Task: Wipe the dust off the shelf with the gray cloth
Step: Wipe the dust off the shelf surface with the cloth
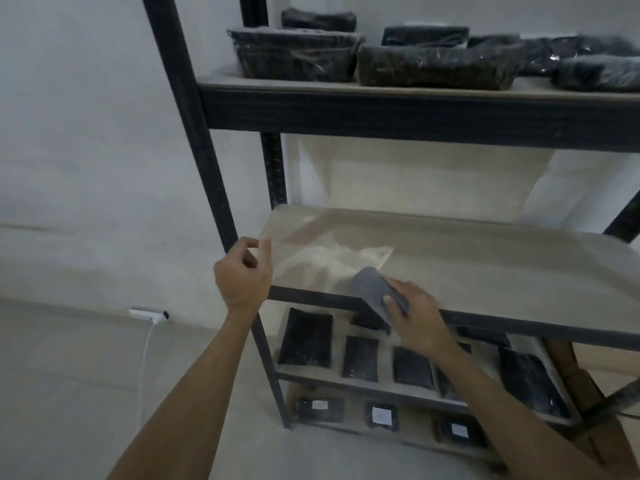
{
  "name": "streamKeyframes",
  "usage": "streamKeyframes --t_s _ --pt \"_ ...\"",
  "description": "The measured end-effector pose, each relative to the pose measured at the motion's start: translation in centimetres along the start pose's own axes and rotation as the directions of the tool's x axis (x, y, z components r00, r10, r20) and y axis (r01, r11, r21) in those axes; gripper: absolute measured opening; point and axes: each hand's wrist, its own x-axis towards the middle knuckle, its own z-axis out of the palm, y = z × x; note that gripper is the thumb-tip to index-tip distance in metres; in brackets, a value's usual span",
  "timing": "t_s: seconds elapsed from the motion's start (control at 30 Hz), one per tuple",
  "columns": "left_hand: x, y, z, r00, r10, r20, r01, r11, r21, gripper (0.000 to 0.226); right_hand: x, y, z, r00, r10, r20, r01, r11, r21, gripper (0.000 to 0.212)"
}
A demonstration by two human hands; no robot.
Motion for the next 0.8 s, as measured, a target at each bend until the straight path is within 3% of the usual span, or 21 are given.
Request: streamKeyframes --t_s 0.17,0.27,0.43,0.67,0.8 --pt "3.4 0.2 -1.2 0.953 -0.092 -0.288 0.063 0.992 -0.109 0.04 3.3 1.3 -2.8 0.994 0.032 -0.105 -0.034 0.999 -0.019 0.038" --pt "6.2 -0.3 -0.8 0.949 -0.234 -0.212 0.196 0.963 -0.185 0.048 7.1 3.2 -4.4 0.992 0.077 -0.096 -0.083 0.994 -0.065 0.038" --pt "8.1 -1.2 0.8 0.972 -0.235 -0.022 0.218 0.929 -0.3 0.058 13.9 6.4 -6.3 0.982 0.168 -0.088 -0.183 0.962 -0.201 0.046" --pt "8.9 -1.4 3.3 0.928 -0.341 -0.15 0.266 0.888 -0.374 0.059 18.8 11.0 -5.2 0.96 0.276 -0.048 -0.279 0.926 -0.253 0.049" --pt "9.1 -2.1 3.5 0.925 -0.34 -0.172 0.269 0.902 -0.338 0.058 18.6 11.4 -3.5 0.969 0.246 -0.014 -0.242 0.942 -0.234 0.048"
